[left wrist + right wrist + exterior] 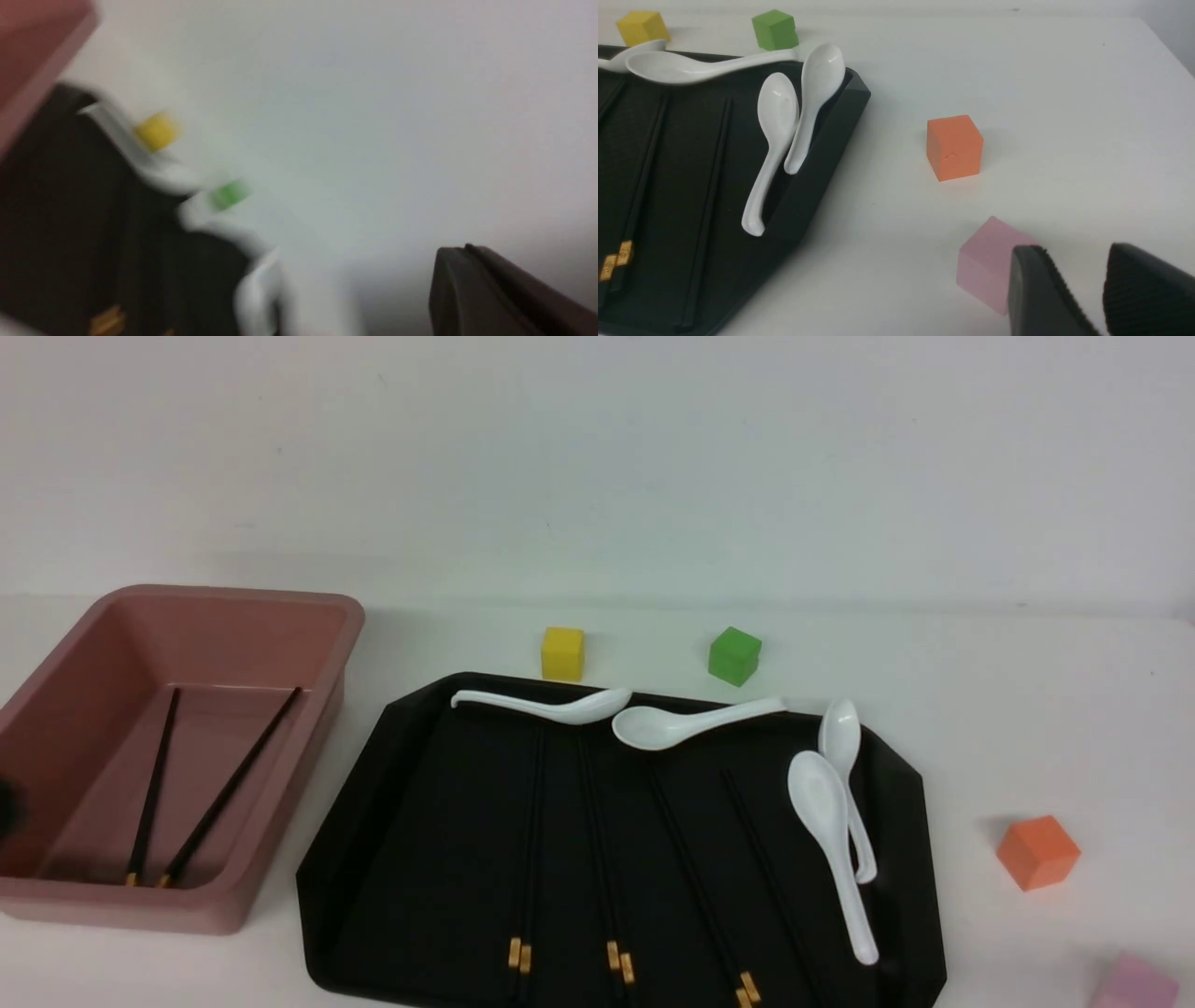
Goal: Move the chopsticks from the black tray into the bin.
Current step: Use the left arm to grab a pair of chopsticks
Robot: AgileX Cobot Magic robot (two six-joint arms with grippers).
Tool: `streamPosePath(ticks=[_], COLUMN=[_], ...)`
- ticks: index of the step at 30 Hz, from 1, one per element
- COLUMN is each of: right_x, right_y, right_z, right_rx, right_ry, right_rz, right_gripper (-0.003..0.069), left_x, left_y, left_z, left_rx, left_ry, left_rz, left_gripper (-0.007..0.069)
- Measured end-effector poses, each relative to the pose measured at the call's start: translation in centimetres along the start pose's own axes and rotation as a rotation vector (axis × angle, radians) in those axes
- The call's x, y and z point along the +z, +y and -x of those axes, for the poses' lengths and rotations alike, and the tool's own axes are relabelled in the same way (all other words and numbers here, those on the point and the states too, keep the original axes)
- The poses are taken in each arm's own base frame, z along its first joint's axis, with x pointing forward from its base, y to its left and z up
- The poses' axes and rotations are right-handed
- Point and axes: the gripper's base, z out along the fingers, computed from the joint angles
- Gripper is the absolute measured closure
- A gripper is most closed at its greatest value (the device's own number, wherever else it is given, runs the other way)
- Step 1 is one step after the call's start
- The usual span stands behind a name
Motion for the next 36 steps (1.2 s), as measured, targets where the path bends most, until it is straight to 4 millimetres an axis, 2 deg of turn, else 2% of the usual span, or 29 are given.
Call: streamPosePath(ticks=[3, 4, 5, 6, 7, 8, 10, 11, 12, 13, 15, 19, 20, 24, 27, 29, 34, 36], right_x=[0.0, 0.0, 0.0, 0.0, 0.0, 0.0, 0.0, 0.0, 0.0, 0.0, 0.0, 0.0, 0.0, 0.0, 0.0, 0.0, 0.0, 0.0], right_y=[0.0, 0.0, 0.0, 0.0, 0.0, 0.0, 0.0, 0.0, 0.0, 0.0, 0.0, 0.0, 0.0, 0.0, 0.0, 0.0, 0.0, 0.0], right_z=[0.0, 0.0, 0.0, 0.0, 0.0, 0.0, 0.0, 0.0, 0.0, 0.0, 0.0, 0.0, 0.0, 0.0, 0.0, 0.0, 0.0, 0.0], right_rx=[0.0, 0.0, 0.0, 0.0, 0.0, 0.0, 0.0, 0.0, 0.0, 0.0, 0.001, 0.001, 0.001, 0.001, 0.001, 0.001, 0.001, 0.001], right_ry=[0.0, 0.0, 0.0, 0.0, 0.0, 0.0, 0.0, 0.0, 0.0, 0.0, 0.0, 0.0, 0.0, 0.0, 0.0, 0.0, 0.0, 0.0], right_rz=[0.0, 0.0, 0.0, 0.0, 0.0, 0.0, 0.0, 0.0, 0.0, 0.0, 0.0, 0.0, 0.0, 0.0, 0.0, 0.0, 0.0, 0.0], right_gripper=[0.0419, 0.0419, 0.0419, 0.0419, 0.0419, 0.0419, 0.0419, 0.0419, 0.0419, 0.0419, 0.0419, 0.0419, 0.0419, 0.0419, 0.0419, 0.0419, 0.0419, 0.0419], left_x=[4.3, 4.7, 6.4, 7.5, 9.5, 10.1, 13.5, 13.5, 15.1, 15.7, 17.8, 20.3, 21.5, 23.8, 25.4, 26.7, 29.7, 30.4], left_y=[-0.1, -0.1, 0.3, 0.6, 1.5, 1.6, 3.0, 3.0, 3.5, 3.5, 3.2, 2.6, 2.4, 3.0, 3.7, 4.3, 5.6, 5.7], left_z=[0.5, 0.7, 1.1, 1.4, 1.9, 2.1, 2.1, 2.1, 1.4, 1.0, -1.0, -3.9, -5.1, -7.4, -8.7, -9.3, -9.9, -10.1], left_rx=[0.143, 0.15, 0.203, 0.214, 0.229, 0.237, 0.224, 0.224, 0.233, 0.243, 0.295, 0.347, 0.368, 0.44, 0.472, 0.5, 0.569, 0.574], left_ry=[0.389, 0.392, 0.548, 0.619, 0.713, 0.737, 0.882, 0.882, 0.956, 0.983, 1.073, 1.089, 1.073, 1.027, 0.988, 0.957, 0.911, 0.906], left_rz=[0.35, 0.362, 0.512, 0.576, 0.676, 0.699, 0.786, 0.786, 0.803, 0.804, 0.798, 0.795, 0.797, 0.833, 0.882, 0.922, 0.951, 0.948], left_gripper=[0.0637, 0.0637, 0.0637, 0.0637, 0.0637, 0.0637, 0.0637, 0.0637, 0.0637, 0.0637, 0.0637, 0.0637, 0.0637, 0.0626, 0.0568, 0.0496, 0.0341, 0.0319])
